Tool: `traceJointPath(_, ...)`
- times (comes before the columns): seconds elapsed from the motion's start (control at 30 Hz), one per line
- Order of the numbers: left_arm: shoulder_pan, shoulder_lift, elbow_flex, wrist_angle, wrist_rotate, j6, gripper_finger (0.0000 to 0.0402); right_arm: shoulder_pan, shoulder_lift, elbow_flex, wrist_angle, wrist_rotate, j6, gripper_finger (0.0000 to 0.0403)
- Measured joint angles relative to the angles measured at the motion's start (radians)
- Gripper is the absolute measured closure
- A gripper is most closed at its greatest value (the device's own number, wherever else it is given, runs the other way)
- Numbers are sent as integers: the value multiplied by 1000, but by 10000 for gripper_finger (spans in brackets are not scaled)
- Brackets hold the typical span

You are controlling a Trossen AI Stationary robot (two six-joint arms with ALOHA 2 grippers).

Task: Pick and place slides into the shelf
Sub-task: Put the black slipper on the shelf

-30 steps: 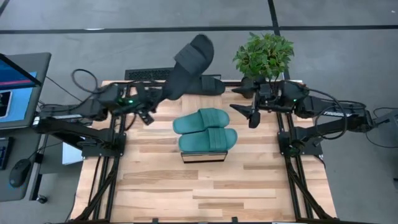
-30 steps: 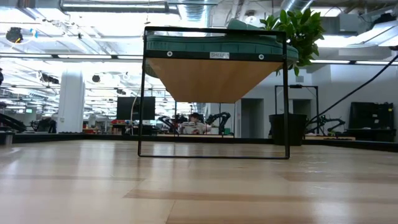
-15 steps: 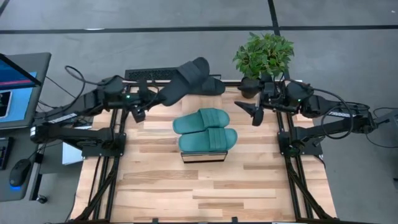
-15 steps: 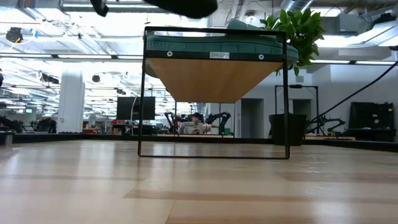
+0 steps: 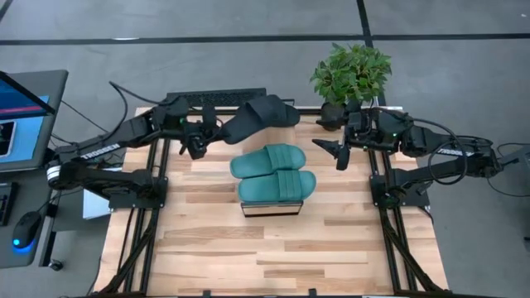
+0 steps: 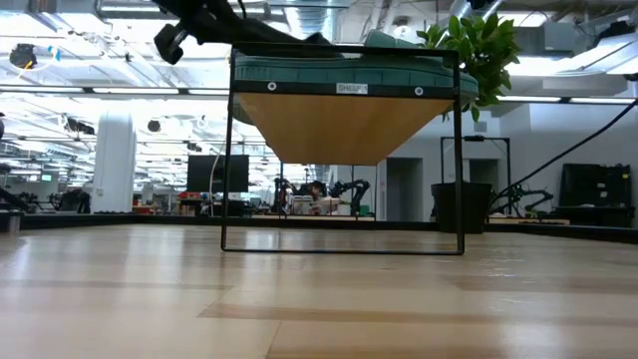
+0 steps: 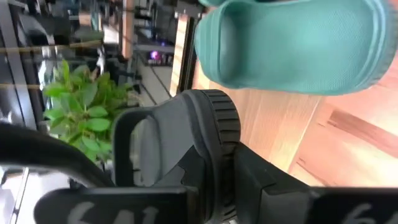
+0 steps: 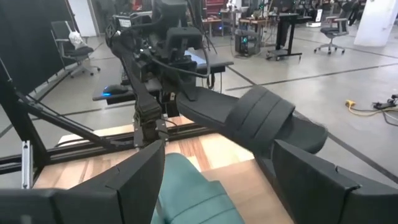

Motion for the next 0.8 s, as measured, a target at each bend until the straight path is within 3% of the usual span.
traceJointPath(0.33,83,6,0,-12,273,131,371,0,-5,0,-17,0,12,117)
traceJointPath(0.57,239,32,0,-48,505,223,371,0,-45,0,-67,-1,42,117)
traceJointPath(0.8,370,132,0,-6,660,268,371,0,-88,0,-91,-1,44,117)
